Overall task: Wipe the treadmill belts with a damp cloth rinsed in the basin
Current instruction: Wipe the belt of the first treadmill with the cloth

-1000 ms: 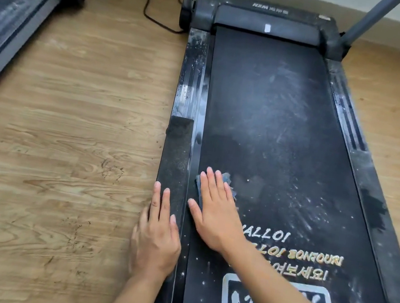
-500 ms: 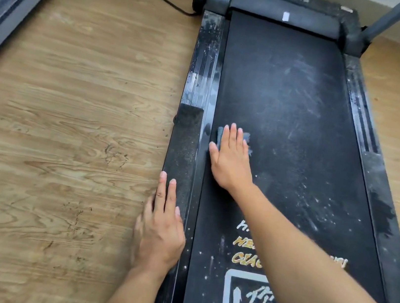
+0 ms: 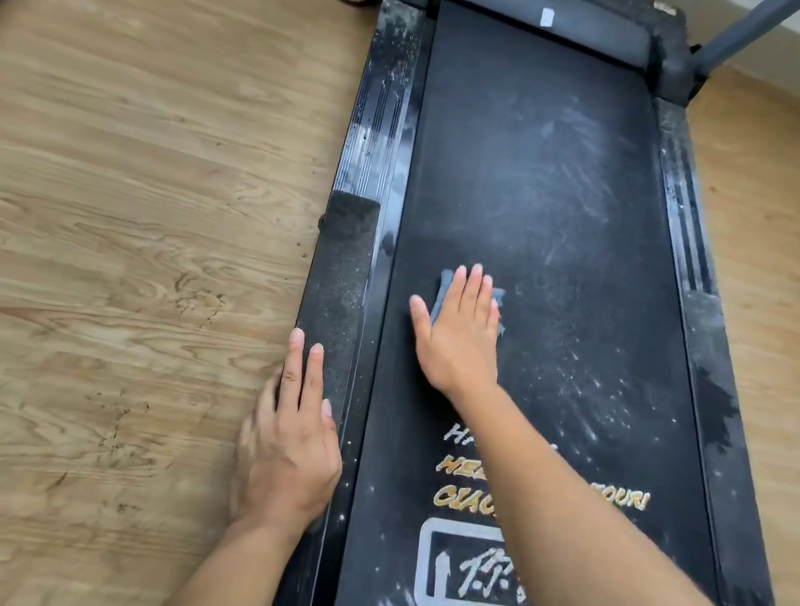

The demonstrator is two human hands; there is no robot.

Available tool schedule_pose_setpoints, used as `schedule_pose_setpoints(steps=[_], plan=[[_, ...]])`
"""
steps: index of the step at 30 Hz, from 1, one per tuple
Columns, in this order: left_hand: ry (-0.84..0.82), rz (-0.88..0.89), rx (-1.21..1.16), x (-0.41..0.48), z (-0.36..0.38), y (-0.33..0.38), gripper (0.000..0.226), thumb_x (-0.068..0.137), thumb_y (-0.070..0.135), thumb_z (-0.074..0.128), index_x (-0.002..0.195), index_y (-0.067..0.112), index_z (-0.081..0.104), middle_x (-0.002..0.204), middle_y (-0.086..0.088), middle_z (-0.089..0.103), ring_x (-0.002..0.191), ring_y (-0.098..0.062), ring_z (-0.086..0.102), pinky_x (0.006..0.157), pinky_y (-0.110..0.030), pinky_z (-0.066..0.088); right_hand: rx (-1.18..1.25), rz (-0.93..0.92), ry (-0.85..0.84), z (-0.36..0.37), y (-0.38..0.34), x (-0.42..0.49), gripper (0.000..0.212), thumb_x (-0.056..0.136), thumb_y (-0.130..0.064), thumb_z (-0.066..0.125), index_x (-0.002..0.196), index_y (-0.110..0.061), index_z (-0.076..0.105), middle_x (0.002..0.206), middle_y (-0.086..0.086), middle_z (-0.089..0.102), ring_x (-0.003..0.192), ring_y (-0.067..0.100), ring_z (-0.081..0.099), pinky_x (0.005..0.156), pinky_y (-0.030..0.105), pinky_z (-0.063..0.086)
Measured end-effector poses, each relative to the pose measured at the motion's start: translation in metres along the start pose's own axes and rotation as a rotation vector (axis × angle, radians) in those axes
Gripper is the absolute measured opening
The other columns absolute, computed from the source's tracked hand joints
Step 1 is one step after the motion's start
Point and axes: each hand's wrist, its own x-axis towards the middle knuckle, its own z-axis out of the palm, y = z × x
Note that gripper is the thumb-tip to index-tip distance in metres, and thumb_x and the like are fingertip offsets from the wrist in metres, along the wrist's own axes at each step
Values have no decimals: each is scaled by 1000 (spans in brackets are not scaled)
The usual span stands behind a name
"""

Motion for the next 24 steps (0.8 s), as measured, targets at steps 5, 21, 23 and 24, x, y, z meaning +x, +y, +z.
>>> schedule_pose_setpoints(steps=[5, 21, 23, 24], plan=[[-9, 4, 13, 0, 0, 0, 66, 102, 32, 35, 166, 15, 28, 177, 6, 1, 133, -28, 52, 91, -48, 56, -8, -29, -22, -7, 16, 11, 95, 103, -72, 18, 166, -6, -7, 174, 13, -15, 160, 26, -18, 131, 46, -4], [-1, 0, 17, 0, 2, 0, 67, 101, 36, 31, 165, 16, 29, 177, 6, 3, 133, -28, 52, 92, -49, 55, 66, 65, -81, -26, 12, 46, 101, 101, -76, 22, 165, -3, -6, 173, 18, -14, 160, 31, -16, 130, 49, -7], [2, -6, 39, 2, 2, 0, 67, 101, 37, 33, 164, 16, 31, 177, 5, 6, 132, -28, 52, 93, -48, 54, 29, 6, -119, -28, 21, 58, 113, 93, -86, 21, 165, -4, -8, 173, 17, -17, 160, 31, -18, 130, 49, -9], [-5, -16, 52, 2, 1, 1, 66, 101, 37, 34, 164, 17, 31, 177, 5, 7, 134, -27, 51, 96, -48, 52, 10, -53, -139, -29, 29, 48, 119, 88, -91, 19, 165, -5, -8, 173, 16, -17, 160, 30, -19, 130, 48, -8]])
